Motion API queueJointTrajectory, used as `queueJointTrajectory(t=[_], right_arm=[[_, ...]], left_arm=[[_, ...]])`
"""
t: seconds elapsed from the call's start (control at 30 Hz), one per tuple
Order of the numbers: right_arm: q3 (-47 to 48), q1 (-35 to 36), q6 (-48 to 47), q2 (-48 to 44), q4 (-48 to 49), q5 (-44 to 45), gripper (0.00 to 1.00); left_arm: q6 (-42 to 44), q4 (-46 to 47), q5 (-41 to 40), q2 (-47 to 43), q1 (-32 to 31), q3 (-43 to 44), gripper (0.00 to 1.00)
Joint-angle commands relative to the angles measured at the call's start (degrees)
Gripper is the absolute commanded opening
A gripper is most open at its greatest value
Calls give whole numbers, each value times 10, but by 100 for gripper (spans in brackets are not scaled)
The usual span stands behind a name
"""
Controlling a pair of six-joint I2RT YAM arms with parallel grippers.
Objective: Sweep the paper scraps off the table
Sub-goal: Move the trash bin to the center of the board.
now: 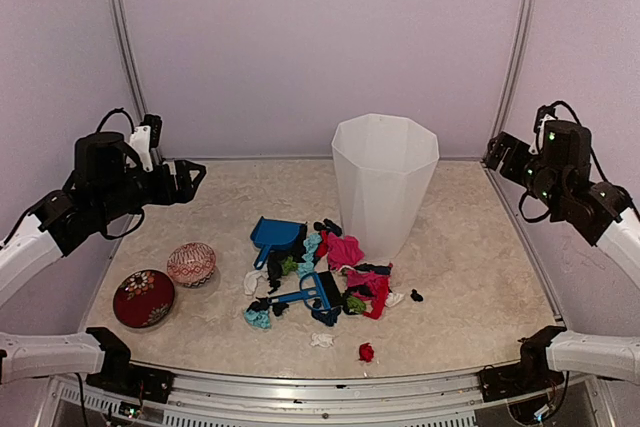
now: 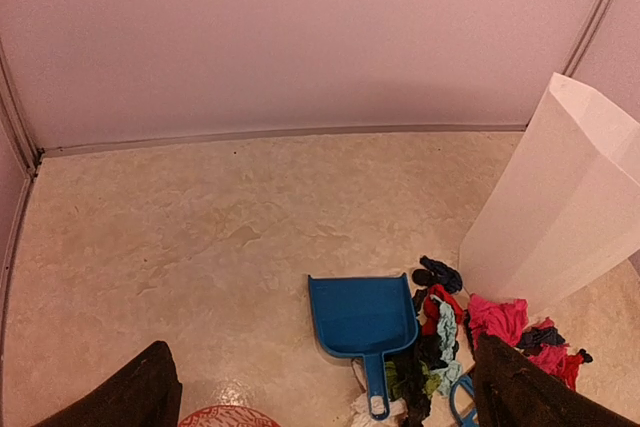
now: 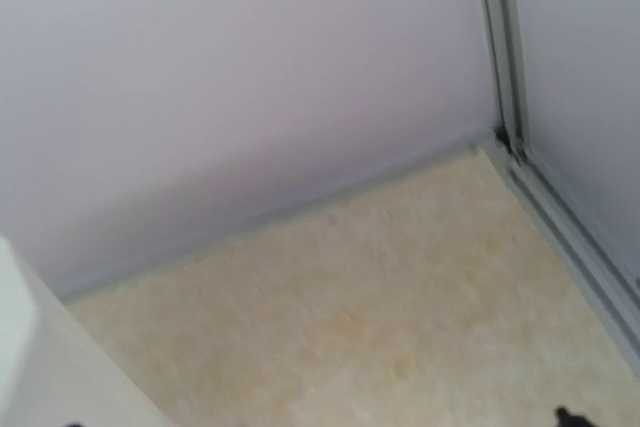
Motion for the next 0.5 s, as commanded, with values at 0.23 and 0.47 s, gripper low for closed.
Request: queueJointTrajectory(t=[0.23, 0.47], right_arm=[[-30, -14, -60, 50, -58, -90, 100], [-76, -14, -115, 22, -47, -202, 99]], left_arm=[[21, 9, 7, 1, -3, -8, 99], [23, 11, 19, 5, 4, -16, 99]])
